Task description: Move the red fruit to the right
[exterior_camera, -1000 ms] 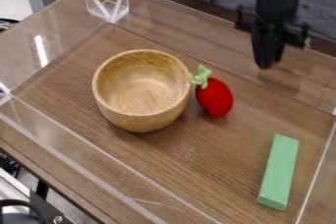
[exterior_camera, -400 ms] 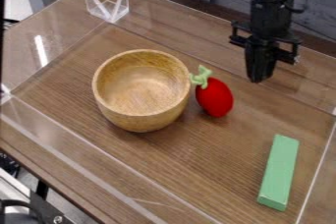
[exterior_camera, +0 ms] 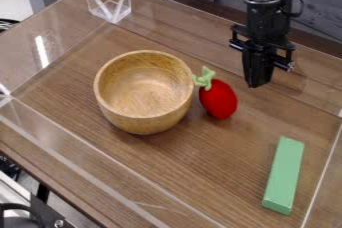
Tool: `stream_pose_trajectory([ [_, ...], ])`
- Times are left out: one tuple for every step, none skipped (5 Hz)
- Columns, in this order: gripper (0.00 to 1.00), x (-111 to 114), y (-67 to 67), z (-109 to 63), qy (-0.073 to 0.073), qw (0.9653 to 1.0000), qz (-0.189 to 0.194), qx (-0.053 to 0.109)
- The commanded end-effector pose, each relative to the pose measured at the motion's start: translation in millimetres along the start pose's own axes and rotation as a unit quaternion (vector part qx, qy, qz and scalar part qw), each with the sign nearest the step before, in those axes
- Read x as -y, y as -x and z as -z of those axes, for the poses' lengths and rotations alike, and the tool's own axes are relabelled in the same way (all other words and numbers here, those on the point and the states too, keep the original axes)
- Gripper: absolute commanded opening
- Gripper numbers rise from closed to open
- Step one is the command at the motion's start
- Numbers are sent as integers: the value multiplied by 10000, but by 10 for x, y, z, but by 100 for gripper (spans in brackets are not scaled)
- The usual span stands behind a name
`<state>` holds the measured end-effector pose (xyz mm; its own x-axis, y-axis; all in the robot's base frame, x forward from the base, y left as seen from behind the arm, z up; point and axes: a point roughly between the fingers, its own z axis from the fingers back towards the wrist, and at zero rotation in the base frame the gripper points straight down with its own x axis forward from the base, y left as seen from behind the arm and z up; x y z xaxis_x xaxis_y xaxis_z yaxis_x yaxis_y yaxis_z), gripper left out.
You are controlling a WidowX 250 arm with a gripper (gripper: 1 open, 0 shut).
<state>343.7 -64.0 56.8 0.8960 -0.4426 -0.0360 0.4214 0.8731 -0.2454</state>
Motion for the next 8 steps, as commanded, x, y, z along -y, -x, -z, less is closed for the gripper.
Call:
stream_pose_trajectory([
  [0, -68, -20, -85, -14, 9997, 6, 254],
  [0, -146, -1, -28, 53, 9995, -83, 295],
  [0, -100, 4, 43, 96, 9988, -302, 381],
  [0, -32, -8, 96, 128, 9974, -515, 477],
  [0, 22, 0, 115, 154, 9975, -505, 475],
  [0, 58, 34, 189, 195, 9974, -519, 454],
  [100, 102, 68, 212, 251, 9974, -529, 419],
  [0, 94, 78, 212, 302, 9964, -655, 435],
])
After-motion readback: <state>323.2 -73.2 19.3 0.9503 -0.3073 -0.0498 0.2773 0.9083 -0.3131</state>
